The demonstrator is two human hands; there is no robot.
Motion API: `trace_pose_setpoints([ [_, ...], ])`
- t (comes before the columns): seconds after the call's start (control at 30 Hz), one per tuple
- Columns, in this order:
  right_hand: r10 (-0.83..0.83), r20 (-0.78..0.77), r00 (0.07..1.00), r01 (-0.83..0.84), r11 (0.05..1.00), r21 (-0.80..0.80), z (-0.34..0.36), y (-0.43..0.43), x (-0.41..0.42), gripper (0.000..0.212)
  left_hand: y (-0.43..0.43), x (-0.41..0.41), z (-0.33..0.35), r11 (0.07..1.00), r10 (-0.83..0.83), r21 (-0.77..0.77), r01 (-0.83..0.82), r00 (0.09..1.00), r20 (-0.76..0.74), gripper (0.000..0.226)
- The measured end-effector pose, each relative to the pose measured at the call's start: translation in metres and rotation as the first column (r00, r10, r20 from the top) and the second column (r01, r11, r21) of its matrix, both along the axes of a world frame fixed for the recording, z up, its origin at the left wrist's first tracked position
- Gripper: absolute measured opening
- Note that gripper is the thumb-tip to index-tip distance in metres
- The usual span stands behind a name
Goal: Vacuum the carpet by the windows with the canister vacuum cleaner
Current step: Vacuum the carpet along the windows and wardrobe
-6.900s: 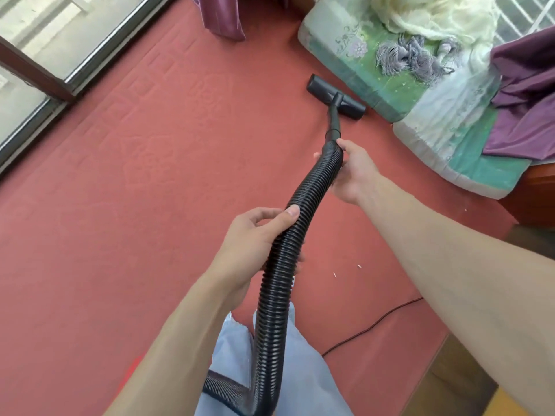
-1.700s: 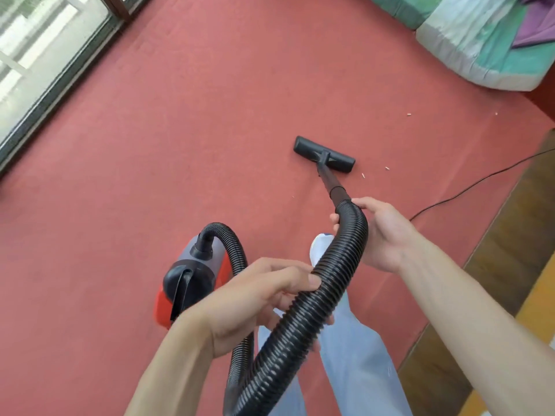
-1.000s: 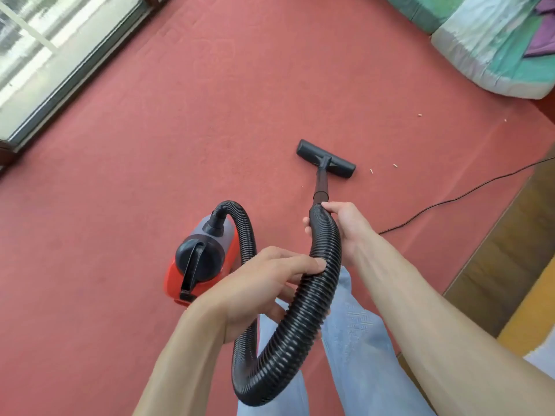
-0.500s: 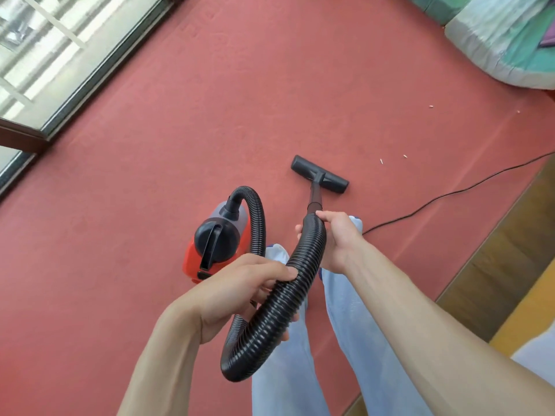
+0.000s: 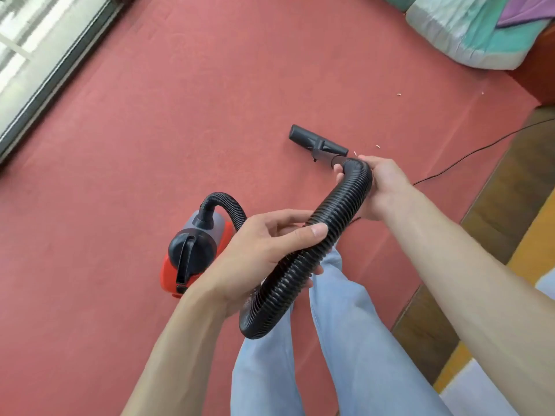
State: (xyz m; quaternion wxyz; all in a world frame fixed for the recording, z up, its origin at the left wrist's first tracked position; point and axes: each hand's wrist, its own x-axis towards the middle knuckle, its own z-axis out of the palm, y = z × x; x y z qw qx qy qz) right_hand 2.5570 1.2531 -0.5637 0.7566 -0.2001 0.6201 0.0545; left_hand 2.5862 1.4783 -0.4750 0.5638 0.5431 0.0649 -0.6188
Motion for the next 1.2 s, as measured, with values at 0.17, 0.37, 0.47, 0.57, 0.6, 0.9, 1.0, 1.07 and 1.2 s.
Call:
trace_pose_setpoints([
  [0.17, -0.042, -0.042, 0.998, 0.043, 0.999, 0.018, 0.011, -0.014, -0.018, 0.022, -0.01, 0.016, 0.004, 0.998, -0.067, -0.008, 0.067, 0.998, 0.003, 0.037],
  [0.37, -0.207, -0.099, 0.973, 0.208, 0.978, -0.001, -0.026, -0.016, -0.037, 0.026, -0.036, 0.008, -0.019, 0.988, -0.128, 0.085, 0.129, 0.992, -0.007, 0.037],
  [0.47, -0.22, -0.113, 0.969, 0.217, 0.975, -0.034, -0.041, -0.029, -0.04, 0.025, -0.054, 0.001, -0.033, 0.981, -0.133, 0.143, 0.13, 0.991, 0.011, 0.032],
  [0.57, -0.16, -0.146, 0.976, 0.15, 0.986, -0.077, -0.045, -0.047, -0.043, 0.024, -0.074, -0.002, -0.04, 0.977, -0.146, 0.162, 0.139, 0.989, 0.036, 0.029],
  [0.6, -0.167, -0.154, 0.974, 0.154, 0.984, -0.088, -0.044, -0.054, -0.042, 0.026, -0.081, -0.003, -0.04, 0.978, -0.153, 0.151, 0.146, 0.987, 0.039, 0.029],
  [0.9, -0.231, -0.094, 0.968, 0.226, 0.972, -0.063, -0.013, -0.09, -0.041, 0.03, -0.107, 0.028, -0.011, 0.99, -0.132, -0.047, 0.134, 0.991, 0.024, 0.035],
  [1.0, -0.243, -0.03, 0.97, 0.242, 0.969, -0.044, -0.02, -0.09, -0.039, 0.033, -0.109, 0.036, -0.013, 0.993, -0.121, -0.003, 0.121, 0.992, 0.031, 0.036],
  [1.07, -0.259, -0.028, 0.965, 0.257, 0.964, -0.065, -0.022, -0.093, -0.032, 0.032, -0.114, 0.034, -0.016, 0.994, -0.11, 0.018, 0.11, 0.993, 0.044, 0.039],
  [1.2, -0.243, -0.09, 0.966, 0.233, 0.967, -0.105, -0.036, -0.106, -0.033, 0.04, -0.132, 0.017, -0.031, 0.979, -0.173, 0.125, 0.162, 0.981, 0.088, 0.043],
])
